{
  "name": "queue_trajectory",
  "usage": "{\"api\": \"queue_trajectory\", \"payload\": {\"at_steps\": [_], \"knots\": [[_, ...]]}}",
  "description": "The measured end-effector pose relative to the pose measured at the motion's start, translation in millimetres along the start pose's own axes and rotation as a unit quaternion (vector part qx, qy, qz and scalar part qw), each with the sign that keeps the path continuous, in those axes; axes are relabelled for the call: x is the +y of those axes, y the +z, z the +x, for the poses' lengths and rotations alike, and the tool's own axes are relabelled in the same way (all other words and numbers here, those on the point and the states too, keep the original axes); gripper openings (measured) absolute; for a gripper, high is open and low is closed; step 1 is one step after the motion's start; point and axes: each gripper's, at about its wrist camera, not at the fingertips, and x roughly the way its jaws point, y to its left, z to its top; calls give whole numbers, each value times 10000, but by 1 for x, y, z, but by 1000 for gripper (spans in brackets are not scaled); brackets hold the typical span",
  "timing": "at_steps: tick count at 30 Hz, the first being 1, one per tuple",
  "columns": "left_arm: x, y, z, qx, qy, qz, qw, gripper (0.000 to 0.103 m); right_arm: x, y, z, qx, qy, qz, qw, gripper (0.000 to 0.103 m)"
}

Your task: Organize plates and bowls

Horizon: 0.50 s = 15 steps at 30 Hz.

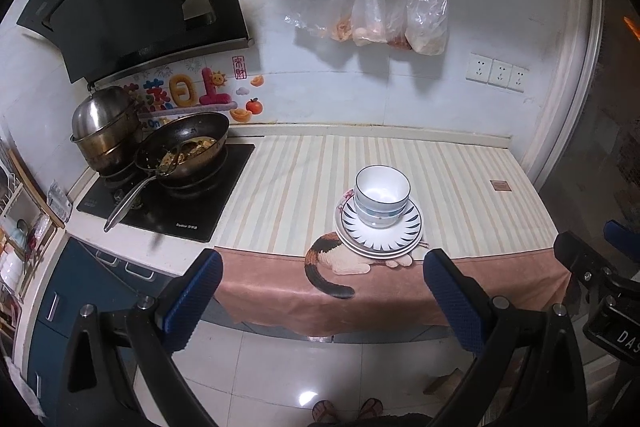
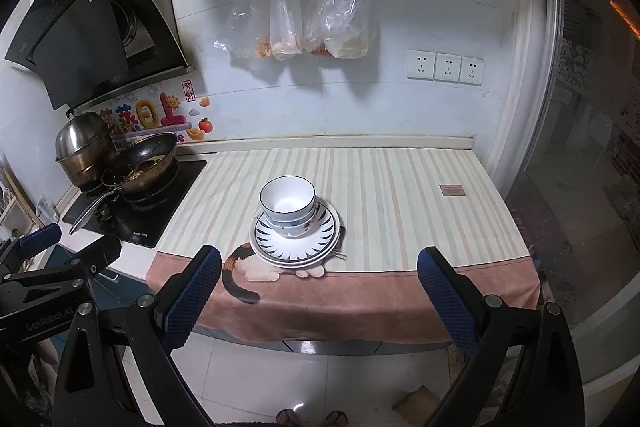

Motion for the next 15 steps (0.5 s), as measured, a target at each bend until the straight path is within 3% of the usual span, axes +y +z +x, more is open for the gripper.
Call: {"api": "queue_trajectory", "payload": {"at_steps": [15], "knots": [[3,2,-7,-82,33,-20,10000,103,-2,-2,-4,-43,-37,-14,10000,101]]}}
